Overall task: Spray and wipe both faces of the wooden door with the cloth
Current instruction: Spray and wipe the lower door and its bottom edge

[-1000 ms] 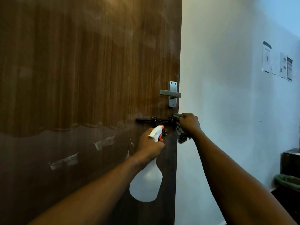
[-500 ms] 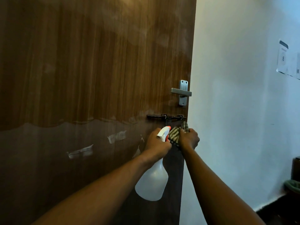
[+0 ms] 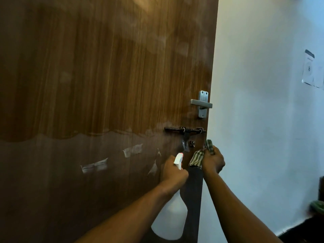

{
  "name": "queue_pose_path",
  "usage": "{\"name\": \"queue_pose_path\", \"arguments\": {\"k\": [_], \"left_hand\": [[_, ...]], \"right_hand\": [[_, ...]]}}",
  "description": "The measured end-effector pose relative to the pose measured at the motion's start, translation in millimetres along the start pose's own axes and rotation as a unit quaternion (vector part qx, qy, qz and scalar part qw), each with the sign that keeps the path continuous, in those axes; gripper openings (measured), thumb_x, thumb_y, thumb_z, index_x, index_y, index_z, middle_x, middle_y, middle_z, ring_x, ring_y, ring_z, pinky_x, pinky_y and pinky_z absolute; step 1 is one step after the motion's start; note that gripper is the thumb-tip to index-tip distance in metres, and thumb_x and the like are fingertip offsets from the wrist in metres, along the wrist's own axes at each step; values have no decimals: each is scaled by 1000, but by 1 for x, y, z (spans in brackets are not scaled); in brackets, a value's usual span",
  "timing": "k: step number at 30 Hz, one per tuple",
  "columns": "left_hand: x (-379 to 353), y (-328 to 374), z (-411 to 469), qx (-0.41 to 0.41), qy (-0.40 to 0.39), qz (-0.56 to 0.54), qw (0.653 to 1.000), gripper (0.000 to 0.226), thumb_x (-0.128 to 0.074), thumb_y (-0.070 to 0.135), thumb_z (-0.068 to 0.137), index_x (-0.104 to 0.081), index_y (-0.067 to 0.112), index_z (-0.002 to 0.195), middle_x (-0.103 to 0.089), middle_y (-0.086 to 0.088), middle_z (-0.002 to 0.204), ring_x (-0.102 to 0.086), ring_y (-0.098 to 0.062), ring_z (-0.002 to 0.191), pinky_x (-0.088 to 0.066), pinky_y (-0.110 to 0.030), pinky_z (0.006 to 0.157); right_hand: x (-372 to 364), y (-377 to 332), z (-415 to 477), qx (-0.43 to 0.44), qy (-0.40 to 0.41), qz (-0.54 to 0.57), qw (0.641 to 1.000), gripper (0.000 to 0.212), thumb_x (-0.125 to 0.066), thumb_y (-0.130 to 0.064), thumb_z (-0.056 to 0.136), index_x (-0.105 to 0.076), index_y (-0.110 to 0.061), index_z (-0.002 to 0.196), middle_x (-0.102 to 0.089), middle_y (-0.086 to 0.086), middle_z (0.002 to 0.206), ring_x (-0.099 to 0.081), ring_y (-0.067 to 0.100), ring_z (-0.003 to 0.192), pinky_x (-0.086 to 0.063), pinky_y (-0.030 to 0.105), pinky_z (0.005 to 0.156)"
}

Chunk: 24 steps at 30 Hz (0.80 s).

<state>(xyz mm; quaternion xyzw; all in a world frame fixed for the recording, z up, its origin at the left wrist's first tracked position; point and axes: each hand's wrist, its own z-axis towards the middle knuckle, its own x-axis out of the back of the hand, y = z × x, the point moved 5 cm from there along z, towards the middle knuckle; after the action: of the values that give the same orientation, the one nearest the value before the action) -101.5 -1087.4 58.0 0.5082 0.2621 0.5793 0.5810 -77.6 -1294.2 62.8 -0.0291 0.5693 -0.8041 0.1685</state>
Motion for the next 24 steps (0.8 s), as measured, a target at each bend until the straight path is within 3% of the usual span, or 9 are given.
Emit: {"name": "queue_pose_path", "arguments": {"k": [2, 4, 7, 11, 13, 19, 22, 24], "left_hand": [[6, -9, -4, 8, 0, 1, 1000, 57, -60, 9, 88, -37, 20, 138, -47, -3, 136, -50, -21, 118, -48, -25, 89], [14, -16, -3, 12, 8, 1, 1000, 56, -60, 10, 88, -38, 21, 138, -49, -3, 135, -51, -21, 118, -49, -29, 94], [29, -22, 3, 3, 18, 7, 1000, 55, -62, 10, 87, -40, 20, 137, -50, -3, 133, -53, -21, 116, -49, -30, 94], [37, -26, 5, -16, 16, 18, 1000, 53, -61, 5, 86, -44, 18, 135, -53, -6, 131, -53, -20, 115, -50, -28, 91], [37, -27, 5, -12, 13, 14, 1000, 55, -62, 5, 86, -43, 18, 136, -52, -6, 132, -52, -22, 118, -50, -30, 93], [33, -24, 3, -11, 9, -3, 1000, 59, -63, 5, 85, -42, 19, 138, -50, -5, 137, -51, -23, 121, -50, -31, 93], [38, -22, 2, -20, 9, 1, 1000, 61, -64, 2, 83, -42, 15, 138, -50, -6, 137, -51, -24, 122, -48, -28, 91], [44, -21, 1, -25, 5, 1, 1000, 62, -62, 0, 83, -40, 14, 139, -50, -8, 137, -50, -25, 122, -48, -26, 90]], "right_hand": [[-12, -8, -15, -1, -9, 34, 999, 27, -53, -36, 100, -66, -14, 109, -65, 1, 99, -62, 20, 90, -48, 28, 88], [-24, -22, -32, 33, -16, 36, 999, 27, -51, -33, 101, -64, -14, 115, -65, 3, 104, -62, 21, 95, -46, 27, 86], [-41, -24, -55, 183, -46, -21, 982, 36, -55, -17, 100, -59, -16, 135, -58, 6, 139, -54, 30, 128, -44, 41, 106], [-33, 2, -67, 269, -59, -90, 957, 44, -58, -12, 97, -53, -19, 140, -47, 5, 149, -46, 33, 135, -40, 52, 109], [-30, 3, -67, 242, -79, -81, 964, 43, -55, -21, 99, -51, -19, 142, -50, 6, 147, -49, 35, 132, -43, 53, 108], [-31, -2, -81, 64, -84, -58, 993, 39, -55, -21, 100, -54, -11, 137, -56, 9, 134, -57, 29, 118, -43, 28, 96], [-33, -12, -87, 71, -93, -68, 991, 38, -58, -23, 98, -57, -9, 134, -57, 11, 135, -58, 29, 117, -46, 34, 98], [-25, -11, -82, 33, -69, -58, 995, 34, -57, -24, 99, -62, -5, 126, -63, 14, 123, -62, 27, 100, -51, 32, 88]]}}
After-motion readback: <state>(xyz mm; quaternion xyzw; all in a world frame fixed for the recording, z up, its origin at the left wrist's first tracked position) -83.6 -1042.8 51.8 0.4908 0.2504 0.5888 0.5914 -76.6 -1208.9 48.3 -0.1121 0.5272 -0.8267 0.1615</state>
